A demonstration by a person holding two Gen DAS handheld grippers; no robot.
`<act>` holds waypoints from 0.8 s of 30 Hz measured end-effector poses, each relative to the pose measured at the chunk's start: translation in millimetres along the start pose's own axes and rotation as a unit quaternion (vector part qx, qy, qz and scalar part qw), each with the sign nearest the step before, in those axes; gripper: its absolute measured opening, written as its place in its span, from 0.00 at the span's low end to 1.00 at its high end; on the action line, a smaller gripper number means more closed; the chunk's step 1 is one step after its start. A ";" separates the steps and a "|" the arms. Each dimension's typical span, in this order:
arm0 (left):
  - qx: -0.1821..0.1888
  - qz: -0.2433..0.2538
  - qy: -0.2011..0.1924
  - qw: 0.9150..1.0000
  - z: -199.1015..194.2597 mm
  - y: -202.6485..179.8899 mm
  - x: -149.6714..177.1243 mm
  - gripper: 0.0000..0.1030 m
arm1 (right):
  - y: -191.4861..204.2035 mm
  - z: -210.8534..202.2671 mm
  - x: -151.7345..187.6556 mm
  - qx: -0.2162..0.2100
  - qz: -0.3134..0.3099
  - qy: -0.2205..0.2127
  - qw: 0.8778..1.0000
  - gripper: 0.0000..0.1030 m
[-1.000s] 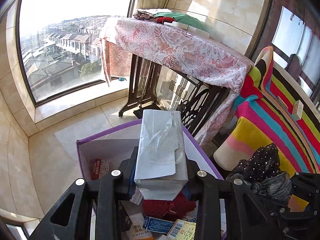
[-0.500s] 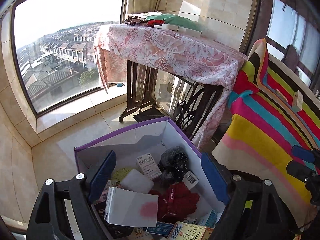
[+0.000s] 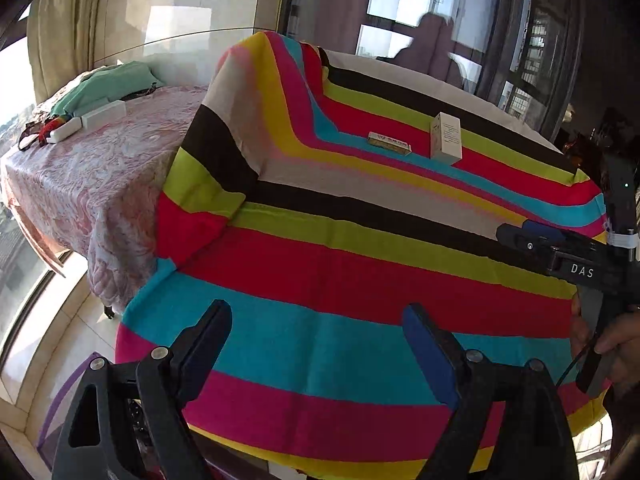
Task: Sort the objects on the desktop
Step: 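Reach both tools back toward the dental box and tall white box, then grasp the slim dental box with the left tool while the right tool grasps the tall white box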
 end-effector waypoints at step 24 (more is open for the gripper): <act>-0.073 -0.283 0.006 0.956 271.2 -64.3 -198.9 0.86 | -162.2 166.1 -147.5 0.121 0.027 0.016 0.992 0.53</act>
Point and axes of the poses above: each gripper's, at about its wrist camera, not at the fingertips, and z roughly the way its jaws point, y to its left, x to its underside, the point moved 6 cm from there along z, roughly the way its jaws point, and after that the axes turned 7 degrees about x, right-handed, at the moved point
